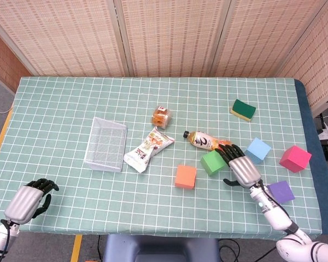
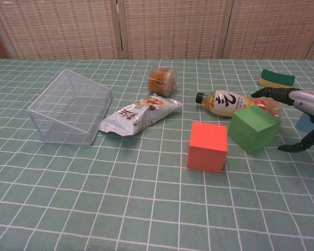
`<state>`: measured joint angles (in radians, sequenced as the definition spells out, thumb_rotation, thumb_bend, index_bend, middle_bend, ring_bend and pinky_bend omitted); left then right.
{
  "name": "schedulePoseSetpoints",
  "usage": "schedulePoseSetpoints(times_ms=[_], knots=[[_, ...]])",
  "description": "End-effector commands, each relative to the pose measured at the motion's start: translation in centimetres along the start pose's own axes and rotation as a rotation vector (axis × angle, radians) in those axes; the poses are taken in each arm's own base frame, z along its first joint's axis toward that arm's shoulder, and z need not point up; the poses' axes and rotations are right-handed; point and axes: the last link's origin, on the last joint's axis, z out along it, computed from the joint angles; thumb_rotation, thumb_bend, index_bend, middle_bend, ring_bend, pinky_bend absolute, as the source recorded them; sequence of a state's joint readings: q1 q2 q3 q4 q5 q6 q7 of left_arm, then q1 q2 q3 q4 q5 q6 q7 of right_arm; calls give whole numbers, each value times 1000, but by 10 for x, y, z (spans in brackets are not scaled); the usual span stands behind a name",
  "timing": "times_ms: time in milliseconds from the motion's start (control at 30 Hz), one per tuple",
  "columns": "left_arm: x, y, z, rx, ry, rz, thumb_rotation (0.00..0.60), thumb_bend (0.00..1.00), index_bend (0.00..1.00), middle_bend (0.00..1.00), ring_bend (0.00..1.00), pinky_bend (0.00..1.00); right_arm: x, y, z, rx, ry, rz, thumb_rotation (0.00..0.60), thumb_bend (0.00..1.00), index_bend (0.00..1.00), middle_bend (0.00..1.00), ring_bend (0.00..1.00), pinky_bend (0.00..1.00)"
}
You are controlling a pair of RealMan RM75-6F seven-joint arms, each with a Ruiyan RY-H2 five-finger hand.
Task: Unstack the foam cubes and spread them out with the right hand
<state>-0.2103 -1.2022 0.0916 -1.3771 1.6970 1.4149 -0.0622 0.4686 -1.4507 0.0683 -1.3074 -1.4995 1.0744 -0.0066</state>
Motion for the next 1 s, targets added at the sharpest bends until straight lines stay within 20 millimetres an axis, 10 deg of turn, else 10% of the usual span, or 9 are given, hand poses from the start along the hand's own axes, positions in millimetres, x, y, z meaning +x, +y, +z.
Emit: schedulePoseSetpoints(times_ms=[33, 433, 1000], knots=[[1, -1, 0, 3, 3, -1, 600, 678, 417, 380, 314, 473, -2, -4, 8, 0, -4, -3, 600, 91, 94, 59, 0, 41], [1, -1, -1, 3, 8, -2, 600, 678, 417, 379, 314, 473, -4, 0, 1, -26, 38, -9, 600, 90, 265, 417, 81, 41], [1, 0, -1, 2, 6, 0, 600, 677, 418, 380, 314, 473, 0, -6, -39, 49, 24, 30, 600, 90, 358, 525, 190, 42]])
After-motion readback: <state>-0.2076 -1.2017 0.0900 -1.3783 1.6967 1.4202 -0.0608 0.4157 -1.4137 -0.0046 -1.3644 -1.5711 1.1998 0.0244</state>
